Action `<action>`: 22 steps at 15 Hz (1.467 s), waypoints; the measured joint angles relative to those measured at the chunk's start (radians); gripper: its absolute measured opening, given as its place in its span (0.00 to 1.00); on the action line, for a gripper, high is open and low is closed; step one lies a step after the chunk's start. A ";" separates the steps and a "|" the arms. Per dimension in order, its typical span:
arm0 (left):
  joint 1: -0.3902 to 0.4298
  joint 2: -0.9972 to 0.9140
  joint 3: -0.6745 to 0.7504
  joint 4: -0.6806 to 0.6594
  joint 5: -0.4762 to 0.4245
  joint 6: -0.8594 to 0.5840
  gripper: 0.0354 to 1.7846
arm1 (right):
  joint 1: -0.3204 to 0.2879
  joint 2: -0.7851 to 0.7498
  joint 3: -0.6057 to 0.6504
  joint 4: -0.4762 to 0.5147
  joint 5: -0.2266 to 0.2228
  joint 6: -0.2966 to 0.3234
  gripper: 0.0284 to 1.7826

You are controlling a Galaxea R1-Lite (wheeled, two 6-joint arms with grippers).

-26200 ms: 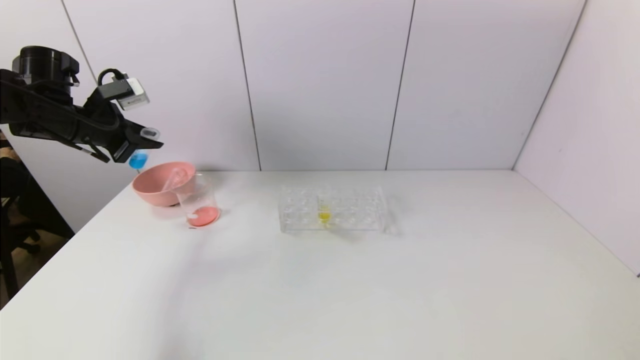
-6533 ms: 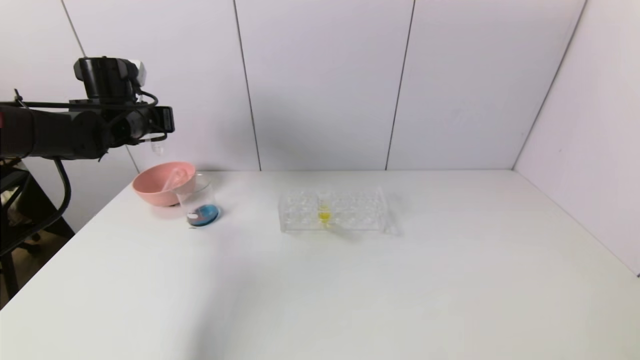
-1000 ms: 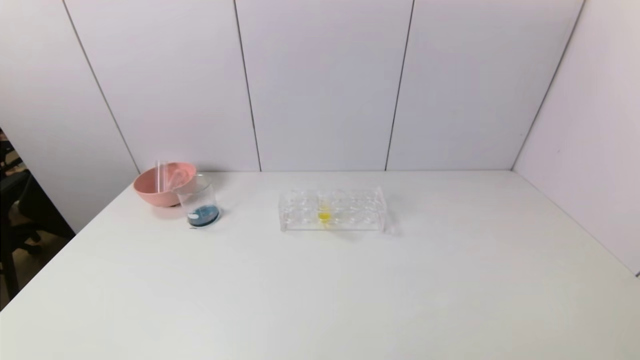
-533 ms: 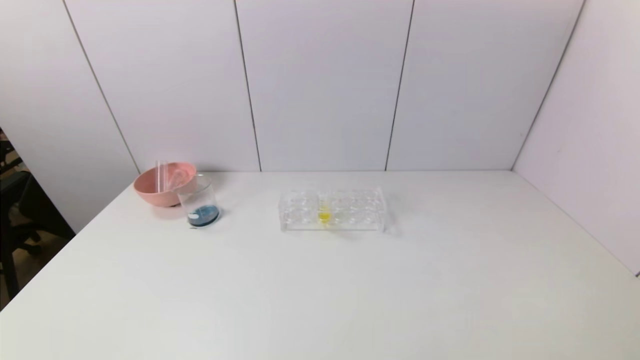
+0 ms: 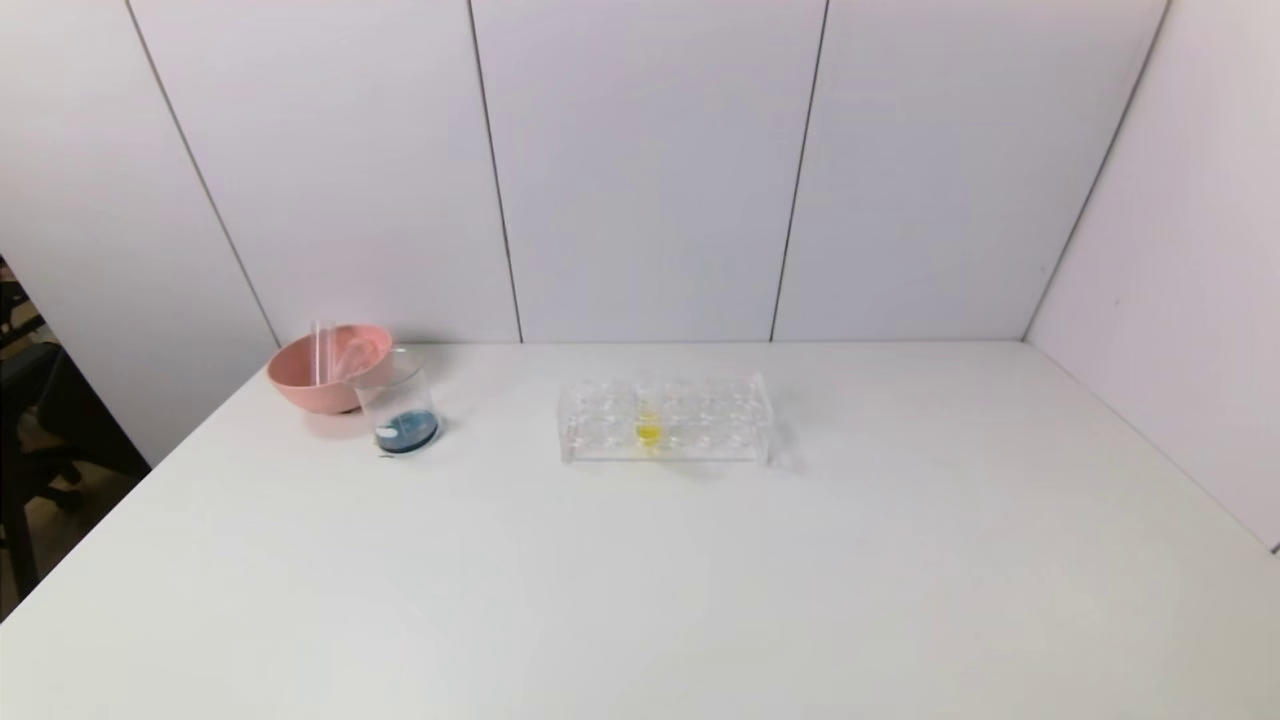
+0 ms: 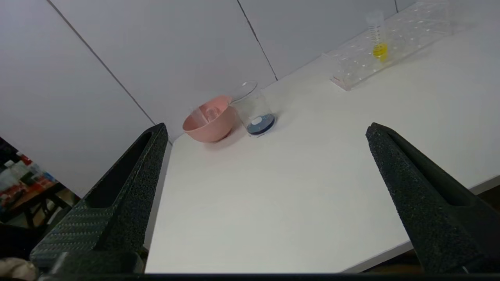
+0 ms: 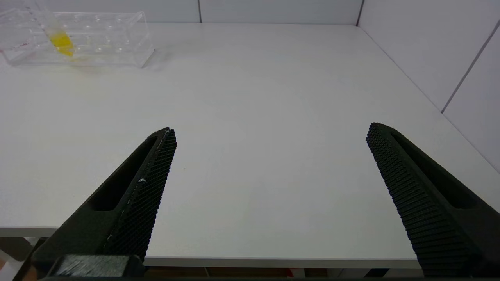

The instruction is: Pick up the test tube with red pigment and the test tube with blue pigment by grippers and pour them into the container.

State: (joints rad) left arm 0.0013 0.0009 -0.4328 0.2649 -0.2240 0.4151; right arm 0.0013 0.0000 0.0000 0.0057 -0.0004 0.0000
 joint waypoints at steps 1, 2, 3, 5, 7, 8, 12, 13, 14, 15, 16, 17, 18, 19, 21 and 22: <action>0.000 0.000 0.079 -0.081 0.002 -0.035 0.99 | 0.000 0.000 0.000 0.000 0.000 0.000 1.00; 0.000 0.000 0.149 -0.157 0.004 -0.071 0.99 | 0.000 0.000 0.000 0.000 0.000 0.000 1.00; 0.000 0.000 0.213 -0.229 0.005 -0.105 0.99 | 0.000 0.000 0.000 0.000 0.000 0.000 1.00; 0.000 0.000 0.322 -0.343 0.006 -0.160 0.99 | 0.000 0.000 0.000 0.000 0.000 0.000 1.00; 0.000 0.000 0.393 -0.393 0.008 -0.183 0.99 | 0.000 0.000 0.000 0.000 0.000 0.000 1.00; 0.000 0.000 0.411 -0.397 0.011 -0.185 0.99 | 0.000 0.000 0.000 0.000 0.000 0.000 1.00; 0.000 0.000 0.430 -0.382 0.087 -0.209 0.99 | 0.000 0.000 0.000 0.000 0.000 0.000 1.00; 0.000 0.000 0.431 -0.359 0.121 -0.210 0.99 | 0.000 0.000 0.000 0.000 0.000 0.000 1.00; 0.000 0.000 0.432 -0.329 0.139 -0.211 0.99 | 0.000 0.000 0.000 0.000 0.000 0.000 1.00; 0.000 0.000 0.433 -0.291 0.150 -0.210 0.99 | 0.000 0.000 0.000 0.000 0.000 0.000 1.00; 0.000 0.000 0.433 -0.258 0.157 -0.205 0.99 | 0.000 0.000 0.000 0.000 0.000 0.000 1.00; 0.000 0.000 0.432 -0.253 0.158 -0.209 0.99 | 0.000 0.000 0.000 0.000 0.000 0.000 1.00; 0.000 0.000 0.432 -0.251 0.160 -0.216 0.99 | 0.000 0.000 0.000 0.000 0.000 0.000 1.00; 0.000 0.000 0.432 -0.251 0.165 -0.225 0.99 | 0.000 0.000 0.000 0.000 0.000 0.000 1.00; 0.001 0.000 0.433 -0.249 0.196 -0.307 0.99 | 0.000 0.000 0.000 0.000 0.000 0.000 1.00; 0.001 0.000 0.433 -0.250 0.211 -0.357 0.99 | 0.000 0.000 0.000 0.000 0.000 0.000 1.00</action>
State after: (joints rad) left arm 0.0023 0.0009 0.0000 0.0147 -0.0128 0.0585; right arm 0.0013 0.0000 0.0000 0.0062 0.0000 0.0000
